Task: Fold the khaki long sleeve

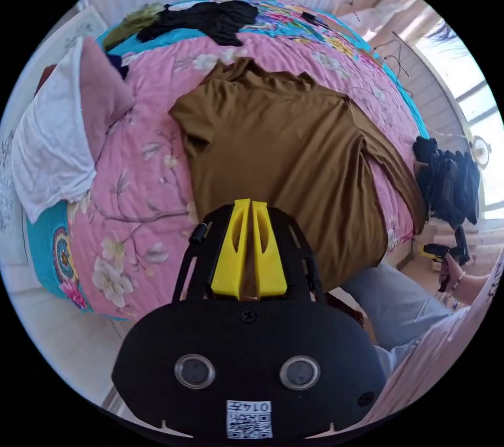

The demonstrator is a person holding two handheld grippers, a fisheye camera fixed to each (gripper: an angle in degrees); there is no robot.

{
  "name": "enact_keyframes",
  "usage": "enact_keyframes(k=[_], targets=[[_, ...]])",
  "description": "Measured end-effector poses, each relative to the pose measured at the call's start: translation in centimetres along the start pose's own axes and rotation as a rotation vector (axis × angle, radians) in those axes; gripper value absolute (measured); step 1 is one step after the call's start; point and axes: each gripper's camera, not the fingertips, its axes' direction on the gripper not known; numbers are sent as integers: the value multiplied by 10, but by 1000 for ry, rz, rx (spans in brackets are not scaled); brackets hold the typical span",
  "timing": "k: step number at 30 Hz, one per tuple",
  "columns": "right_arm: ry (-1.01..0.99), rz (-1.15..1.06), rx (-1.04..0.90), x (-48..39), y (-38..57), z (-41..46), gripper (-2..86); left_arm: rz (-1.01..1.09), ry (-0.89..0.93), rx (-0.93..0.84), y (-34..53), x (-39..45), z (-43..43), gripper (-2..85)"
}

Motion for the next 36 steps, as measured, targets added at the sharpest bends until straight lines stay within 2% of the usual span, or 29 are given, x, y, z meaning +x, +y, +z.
enact_keyframes(k=[1, 3, 6, 9, 15, 18, 20, 22, 26, 29, 32, 36], targets=[[24, -97, -52, -29, -7, 11, -2, -49, 2, 34, 16, -25, -3, -9], [97, -465, -202, -146, -26, 55, -2, -116, 7, 74, 36, -63, -4, -9], [119, -722, -235, -268, -39, 97, -1, -171, 59, 160, 55, -122, -4, -8], [134, -853, -172, -365, -48, 124, 1, -145, 125, 243, 55, -171, -3, -1], [163, -958, -3, -537, -88, 145, 21, -48, 319, 318, 6, -239, 16, 54], [154, -913, 23, -612, -128, 153, 46, -29, 334, 315, -27, -250, 31, 17], [186, -834, 49, -642, -156, 159, 56, -30, 291, 274, -45, -252, 44, 1], [196, -767, 56, -666, -182, 165, 71, -10, 325, 236, -63, -253, 59, 3], [143, -639, 39, -704, -225, 186, 99, 38, 334, 216, -86, -251, 77, 57], [165, -614, 8, -729, -243, 208, 88, 59, 303, 112, -103, -250, 108, 73], [149, -645, 3, -755, -248, 214, 28, 89, 302, 5, -102, -258, 137, 23], [0, -817, 20, -806, -223, 190, 8, 95, 272, 158, -58, -290, 102, -7]])
